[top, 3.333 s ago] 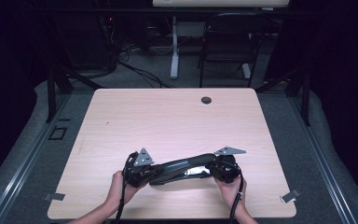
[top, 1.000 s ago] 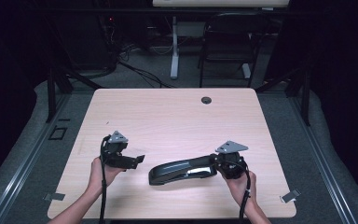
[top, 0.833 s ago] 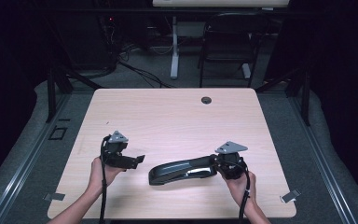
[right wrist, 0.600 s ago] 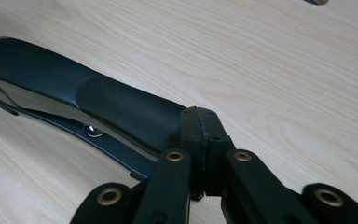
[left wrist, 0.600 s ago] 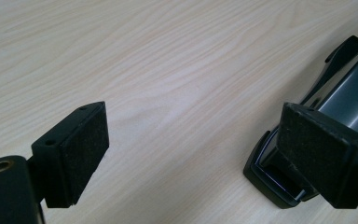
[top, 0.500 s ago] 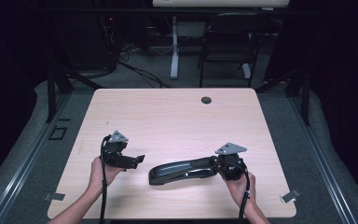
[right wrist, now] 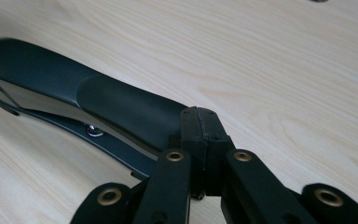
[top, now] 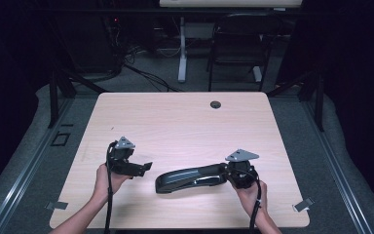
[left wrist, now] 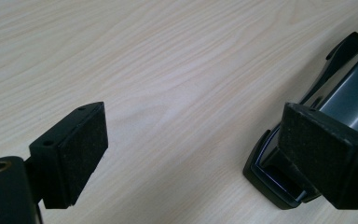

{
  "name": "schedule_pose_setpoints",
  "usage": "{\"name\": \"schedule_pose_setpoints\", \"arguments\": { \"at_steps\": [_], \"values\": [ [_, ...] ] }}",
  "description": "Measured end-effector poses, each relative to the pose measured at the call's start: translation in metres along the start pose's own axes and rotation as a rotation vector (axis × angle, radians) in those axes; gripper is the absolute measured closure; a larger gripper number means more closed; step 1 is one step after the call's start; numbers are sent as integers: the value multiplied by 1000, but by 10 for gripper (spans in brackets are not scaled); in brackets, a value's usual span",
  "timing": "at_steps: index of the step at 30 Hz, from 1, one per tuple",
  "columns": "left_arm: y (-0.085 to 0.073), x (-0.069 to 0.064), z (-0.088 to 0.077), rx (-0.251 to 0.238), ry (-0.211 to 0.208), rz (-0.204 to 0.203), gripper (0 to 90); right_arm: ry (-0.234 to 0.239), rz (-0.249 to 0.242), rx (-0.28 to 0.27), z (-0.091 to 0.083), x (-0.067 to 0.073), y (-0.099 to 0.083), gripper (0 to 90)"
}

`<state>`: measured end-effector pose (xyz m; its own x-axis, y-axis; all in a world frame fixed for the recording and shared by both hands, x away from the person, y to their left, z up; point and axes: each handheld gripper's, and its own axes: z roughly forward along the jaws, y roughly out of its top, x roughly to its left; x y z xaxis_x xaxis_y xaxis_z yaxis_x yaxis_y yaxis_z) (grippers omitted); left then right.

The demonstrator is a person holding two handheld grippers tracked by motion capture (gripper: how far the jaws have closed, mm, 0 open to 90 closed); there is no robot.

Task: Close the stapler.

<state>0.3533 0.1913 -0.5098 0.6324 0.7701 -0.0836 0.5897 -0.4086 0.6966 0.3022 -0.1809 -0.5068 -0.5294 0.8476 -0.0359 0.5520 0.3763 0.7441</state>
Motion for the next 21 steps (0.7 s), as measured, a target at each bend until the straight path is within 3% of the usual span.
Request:
{"name": "schedule_pose_setpoints", "arguments": {
  "at_steps": [5, 9, 14, 21],
  "values": [
    [0, 0, 0, 6, -3, 4, 86, -2, -25, -25, -7, 2, 5, 900],
    [0, -1, -1, -2, 1, 0, 86, 22, -23, -67, -14, 3, 10, 843],
    [0, 0, -1, -3, 2, -2, 84, 33, -12, -86, -15, 3, 12, 743],
    [-1, 2, -2, -5, 7, -2, 80, 28, 34, -72, -21, -9, 15, 563]
  ]
}}
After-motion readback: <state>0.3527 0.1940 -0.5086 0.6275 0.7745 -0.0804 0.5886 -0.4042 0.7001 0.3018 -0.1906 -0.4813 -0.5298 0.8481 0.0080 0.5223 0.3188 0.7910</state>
